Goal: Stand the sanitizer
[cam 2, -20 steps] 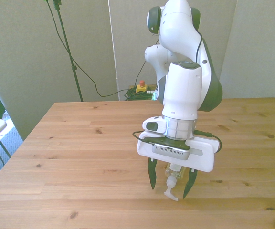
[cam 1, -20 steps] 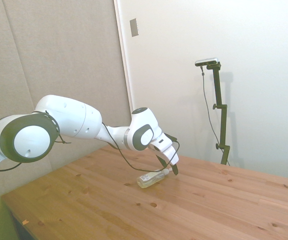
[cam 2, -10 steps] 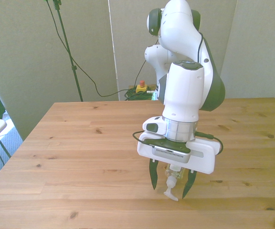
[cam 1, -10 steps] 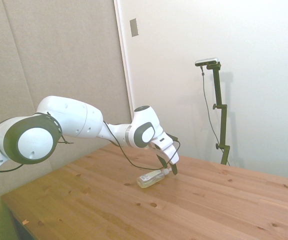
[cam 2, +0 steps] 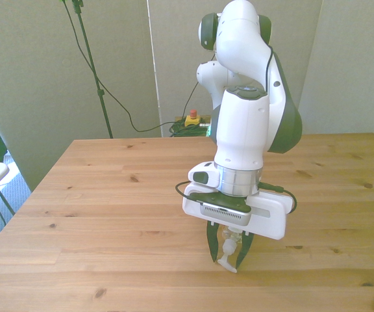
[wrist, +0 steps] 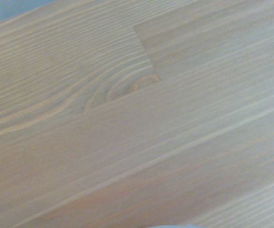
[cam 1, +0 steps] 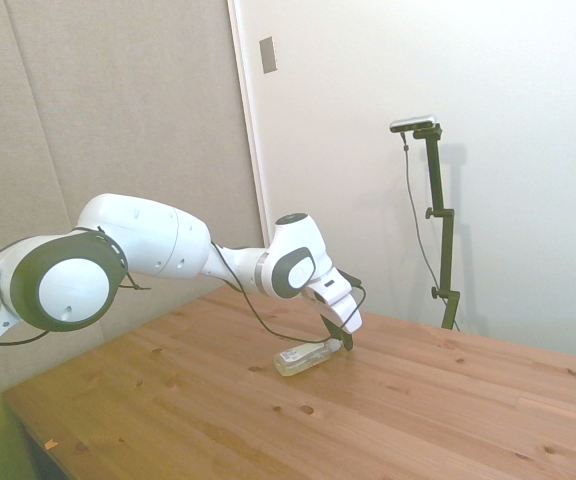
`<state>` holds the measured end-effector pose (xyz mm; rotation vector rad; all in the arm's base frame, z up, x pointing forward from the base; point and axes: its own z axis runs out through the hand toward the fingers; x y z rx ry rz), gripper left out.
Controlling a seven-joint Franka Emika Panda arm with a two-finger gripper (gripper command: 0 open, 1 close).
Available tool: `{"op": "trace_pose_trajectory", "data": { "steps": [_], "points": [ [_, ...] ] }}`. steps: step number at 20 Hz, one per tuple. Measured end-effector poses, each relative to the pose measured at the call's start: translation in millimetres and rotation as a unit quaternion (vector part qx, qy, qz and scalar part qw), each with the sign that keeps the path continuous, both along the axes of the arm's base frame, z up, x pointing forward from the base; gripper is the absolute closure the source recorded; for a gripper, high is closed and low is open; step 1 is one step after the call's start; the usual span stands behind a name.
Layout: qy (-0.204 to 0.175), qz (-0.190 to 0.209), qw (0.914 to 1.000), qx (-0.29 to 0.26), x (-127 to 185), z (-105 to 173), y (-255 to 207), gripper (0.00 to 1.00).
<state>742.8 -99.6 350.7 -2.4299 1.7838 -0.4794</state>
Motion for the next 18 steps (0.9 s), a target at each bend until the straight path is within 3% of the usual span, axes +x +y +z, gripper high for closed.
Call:
{"op": "trace_pose_trajectory", "data": {
  "steps": [13,18],
  "points": [
    [0.007,-0.014,0.9998,0.016,-1.5,1.9,-10.5,1.0],
    [-0.048,-0.024,0.9983,0.02,-1.8,24.4,-8.0,1.0]
  ]
}}
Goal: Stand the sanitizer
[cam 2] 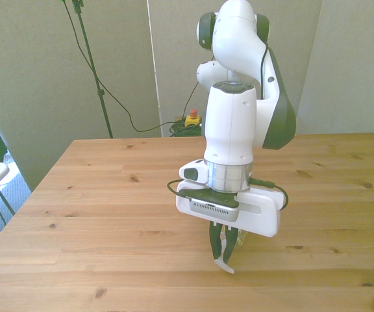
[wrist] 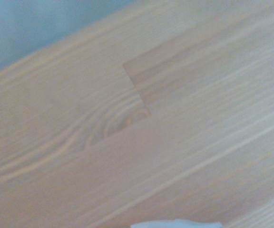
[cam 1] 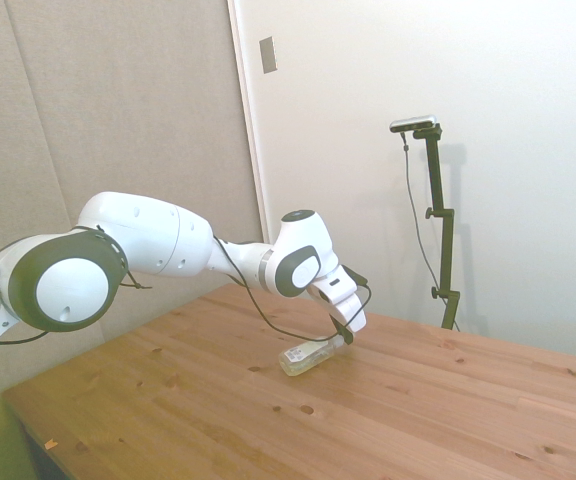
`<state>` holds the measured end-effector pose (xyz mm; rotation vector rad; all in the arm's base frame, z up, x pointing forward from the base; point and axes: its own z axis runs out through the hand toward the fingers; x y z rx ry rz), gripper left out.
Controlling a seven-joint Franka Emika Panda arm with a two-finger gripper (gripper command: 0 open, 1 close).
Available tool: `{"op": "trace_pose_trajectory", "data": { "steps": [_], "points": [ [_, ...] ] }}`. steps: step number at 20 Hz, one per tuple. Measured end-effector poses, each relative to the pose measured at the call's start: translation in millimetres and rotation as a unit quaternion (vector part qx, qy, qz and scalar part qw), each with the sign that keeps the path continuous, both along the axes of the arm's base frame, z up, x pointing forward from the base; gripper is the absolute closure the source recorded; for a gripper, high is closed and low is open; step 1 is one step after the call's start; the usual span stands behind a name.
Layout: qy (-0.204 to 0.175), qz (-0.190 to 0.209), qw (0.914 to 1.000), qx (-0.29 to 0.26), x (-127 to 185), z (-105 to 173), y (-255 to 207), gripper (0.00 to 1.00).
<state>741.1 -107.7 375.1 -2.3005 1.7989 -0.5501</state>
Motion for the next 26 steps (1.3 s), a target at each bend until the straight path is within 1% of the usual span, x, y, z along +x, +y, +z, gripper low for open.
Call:
{"op": "trace_pose_trajectory", "data": {
  "steps": [4,6,10,15,18,21,24,26],
  "points": [
    [-0.046,-0.01,0.9989,-0.004,-10.7,34.8,13.1,1.0],
    [-0.072,-0.014,0.9972,-0.016,-17.6,49.9,21.3,1.0],
    [-0.126,-0.028,0.9907,-0.043,-34.8,74.5,42.3,1.0],
    [-0.167,-0.042,0.9825,-0.07,-49.4,94.0,64.8,1.0],
    [-0.186,-0.049,0.9771,-0.09,-52.5,100.5,78.6,1.0],
    [-0.213,-0.061,0.9678,-0.119,-57.4,102.1,92.3,1.0],
    [-0.234,-0.075,0.9584,-0.145,-65.2,95.3,106.3,1.0],
    [-0.244,-0.081,0.9536,-0.156,-70.8,88.1,114.5,1.0]
  ]
}}
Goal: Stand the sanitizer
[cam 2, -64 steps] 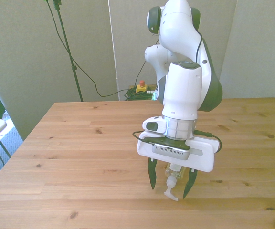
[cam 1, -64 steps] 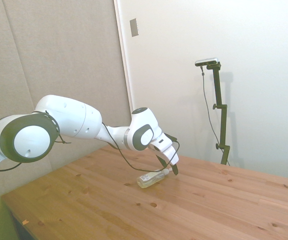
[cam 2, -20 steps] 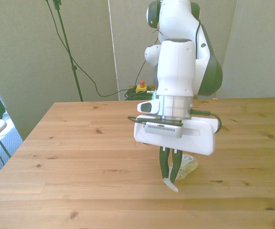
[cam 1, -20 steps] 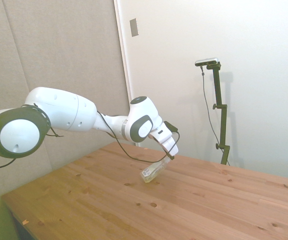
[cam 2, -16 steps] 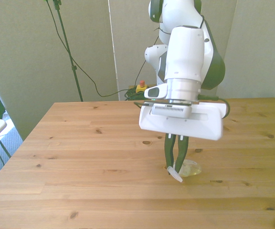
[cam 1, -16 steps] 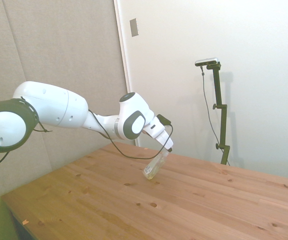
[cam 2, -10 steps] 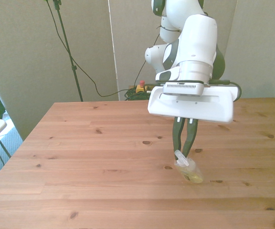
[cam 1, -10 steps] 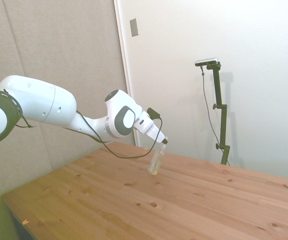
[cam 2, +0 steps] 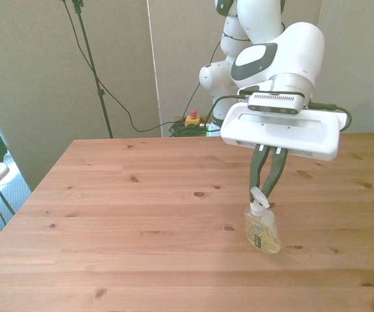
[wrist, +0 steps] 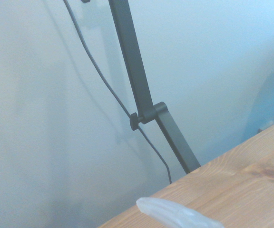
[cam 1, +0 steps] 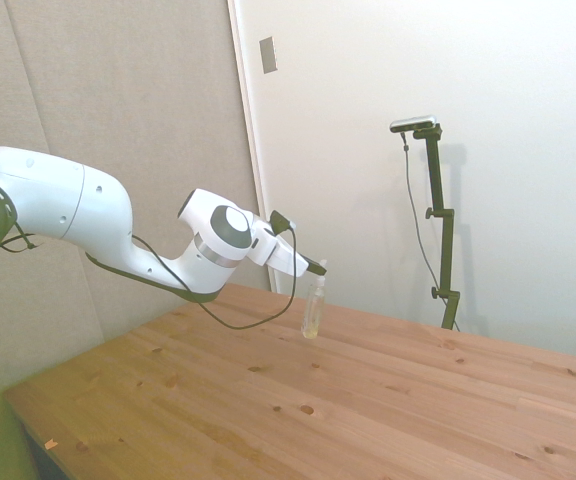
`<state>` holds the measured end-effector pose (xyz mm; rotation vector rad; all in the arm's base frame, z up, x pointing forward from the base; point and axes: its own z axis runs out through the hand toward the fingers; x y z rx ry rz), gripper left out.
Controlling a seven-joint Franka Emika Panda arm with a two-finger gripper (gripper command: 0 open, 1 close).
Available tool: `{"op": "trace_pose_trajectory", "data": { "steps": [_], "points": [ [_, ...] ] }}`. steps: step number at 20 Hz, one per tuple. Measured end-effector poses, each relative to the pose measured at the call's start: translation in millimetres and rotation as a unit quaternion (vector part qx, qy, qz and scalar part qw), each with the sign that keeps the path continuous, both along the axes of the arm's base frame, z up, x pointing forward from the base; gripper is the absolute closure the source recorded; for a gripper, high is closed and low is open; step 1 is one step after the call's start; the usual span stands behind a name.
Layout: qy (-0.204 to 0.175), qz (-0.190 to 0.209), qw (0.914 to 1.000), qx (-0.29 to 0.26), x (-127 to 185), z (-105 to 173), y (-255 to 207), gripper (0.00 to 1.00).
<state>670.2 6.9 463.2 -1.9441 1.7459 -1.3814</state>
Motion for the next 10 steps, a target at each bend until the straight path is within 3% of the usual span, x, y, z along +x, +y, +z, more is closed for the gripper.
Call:
{"op": "trace_pose_trajectory", "data": {
  "steps": [10],
  "points": [
    [-0.028,-0.024,0.9986,-0.037,-11.4,-29.6,21.5,1.0]
  ]
}}
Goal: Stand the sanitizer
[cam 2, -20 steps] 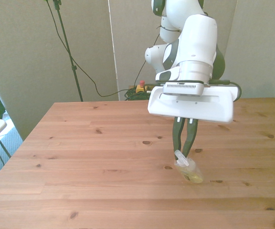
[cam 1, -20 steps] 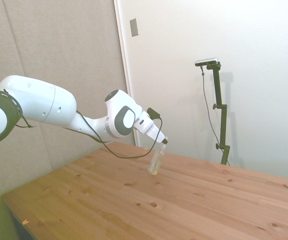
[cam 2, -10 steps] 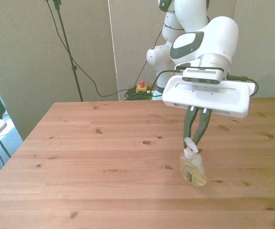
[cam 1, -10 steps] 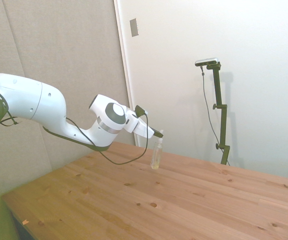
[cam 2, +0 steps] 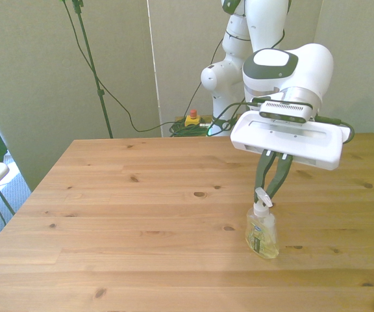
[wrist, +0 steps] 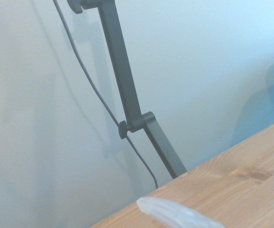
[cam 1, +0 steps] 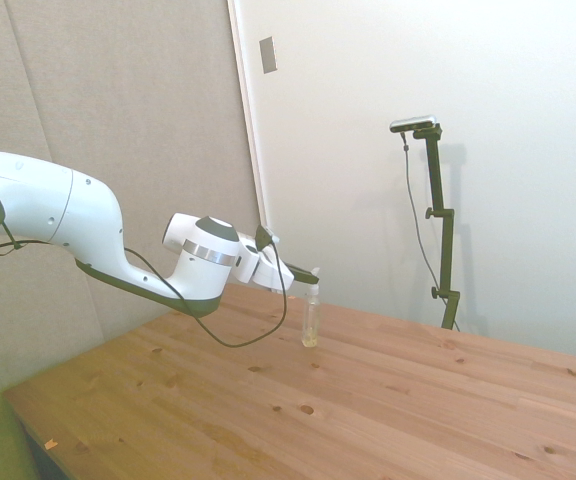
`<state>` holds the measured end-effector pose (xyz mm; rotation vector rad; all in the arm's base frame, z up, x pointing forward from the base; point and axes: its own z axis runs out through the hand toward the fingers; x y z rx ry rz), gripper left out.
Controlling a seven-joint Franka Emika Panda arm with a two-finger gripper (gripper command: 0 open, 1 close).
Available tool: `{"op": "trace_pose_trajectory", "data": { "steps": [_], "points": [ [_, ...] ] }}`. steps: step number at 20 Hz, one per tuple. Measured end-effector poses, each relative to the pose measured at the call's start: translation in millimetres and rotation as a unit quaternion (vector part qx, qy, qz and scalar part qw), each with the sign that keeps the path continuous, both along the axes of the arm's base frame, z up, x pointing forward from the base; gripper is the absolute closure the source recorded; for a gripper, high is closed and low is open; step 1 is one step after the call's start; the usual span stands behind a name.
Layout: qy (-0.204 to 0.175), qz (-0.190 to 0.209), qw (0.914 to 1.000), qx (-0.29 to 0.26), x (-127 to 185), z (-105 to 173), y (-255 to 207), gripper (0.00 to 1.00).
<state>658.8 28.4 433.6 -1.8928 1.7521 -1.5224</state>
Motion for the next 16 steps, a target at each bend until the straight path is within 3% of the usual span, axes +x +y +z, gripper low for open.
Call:
{"op": "trace_pose_trajectory", "data": {
  "steps": [2,3,16],
  "points": [
    [-0.003,-0.004,1.0,-0.005,-0.3,-3.6,3.0,1.0],
    [-0.002,-0.005,1.0,-0.008,-0.5,-5.7,4.0,0.0],
    [-0.001,-0.002,1.0,-0.007,-1.0,-6.8,7.5,0.0]
  ]
}}
